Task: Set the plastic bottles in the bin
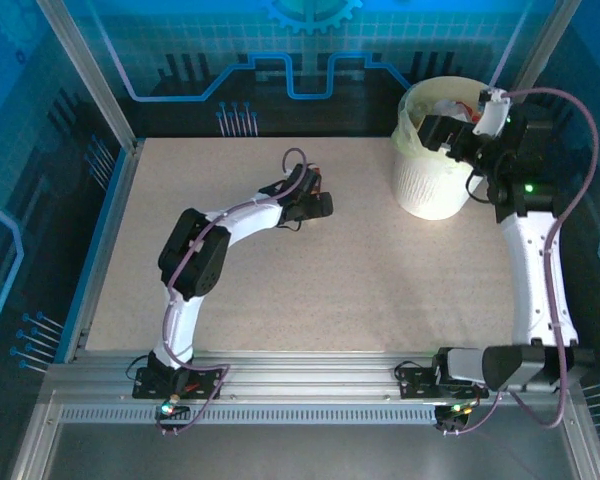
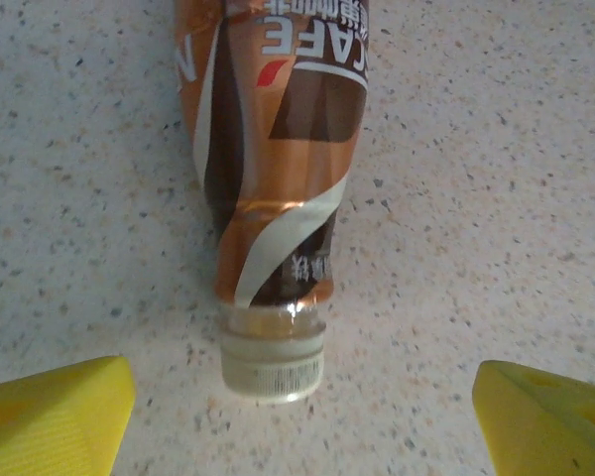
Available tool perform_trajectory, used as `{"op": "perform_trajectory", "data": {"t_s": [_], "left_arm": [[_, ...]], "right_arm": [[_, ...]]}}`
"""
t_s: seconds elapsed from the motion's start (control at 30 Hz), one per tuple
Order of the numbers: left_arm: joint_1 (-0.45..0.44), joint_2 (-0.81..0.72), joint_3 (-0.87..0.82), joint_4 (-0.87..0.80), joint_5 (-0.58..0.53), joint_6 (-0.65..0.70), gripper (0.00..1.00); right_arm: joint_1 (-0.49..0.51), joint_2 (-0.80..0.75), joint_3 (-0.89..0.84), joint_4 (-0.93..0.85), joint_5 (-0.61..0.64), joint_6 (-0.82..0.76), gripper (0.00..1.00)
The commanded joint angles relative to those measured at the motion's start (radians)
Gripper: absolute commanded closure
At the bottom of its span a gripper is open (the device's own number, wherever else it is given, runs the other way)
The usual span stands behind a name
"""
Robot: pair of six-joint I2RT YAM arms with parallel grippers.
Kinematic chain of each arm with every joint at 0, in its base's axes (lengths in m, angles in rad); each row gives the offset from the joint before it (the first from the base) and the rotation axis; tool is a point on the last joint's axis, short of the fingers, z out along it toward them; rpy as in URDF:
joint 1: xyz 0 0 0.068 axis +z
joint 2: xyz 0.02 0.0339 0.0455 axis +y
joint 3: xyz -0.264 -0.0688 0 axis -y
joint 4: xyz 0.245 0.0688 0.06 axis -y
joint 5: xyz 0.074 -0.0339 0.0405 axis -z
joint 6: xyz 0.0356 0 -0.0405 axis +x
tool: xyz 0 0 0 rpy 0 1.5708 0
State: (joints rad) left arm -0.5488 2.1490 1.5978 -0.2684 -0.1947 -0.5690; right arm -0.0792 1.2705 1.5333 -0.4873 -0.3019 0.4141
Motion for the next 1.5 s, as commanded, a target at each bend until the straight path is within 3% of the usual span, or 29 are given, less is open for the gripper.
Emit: {"op": "perform_trajectory", "data": {"t_s": [0.0,0.33,0.6,0.83,1.13,1.47], "left_arm": [[-0.011,0.052,0.069,-0.072,-0.097,0.063,0.11],[-0.018,0.218,0.286,-0.246,-0.223,0.036,0.19],[-0.017,0.305,0.432,-0.366,-0.206,0.012,0.25],[-0.017,0.392,0.522,-0.467,-0.186,-0.015,0.34],[-0.017,0.364,0.498,-0.412,-0.131,0.003,0.58],[-0.019,0.159,0.212,-0.171,-0.062,0.059,0.71]], "right_arm": [[0.007,-0.064,-0.068,0.054,-0.037,0.075,0.00],[0.008,-0.265,-0.226,-0.007,-0.043,0.033,0.00],[0.008,-0.349,-0.282,-0.127,-0.052,0.017,0.00],[0.007,-0.438,-0.363,-0.096,-0.034,0.034,0.00],[0.008,-0.448,-0.370,-0.117,-0.029,0.013,0.00],[0.006,-0.424,-0.454,-0.050,-0.100,0.098,0.00]]}}
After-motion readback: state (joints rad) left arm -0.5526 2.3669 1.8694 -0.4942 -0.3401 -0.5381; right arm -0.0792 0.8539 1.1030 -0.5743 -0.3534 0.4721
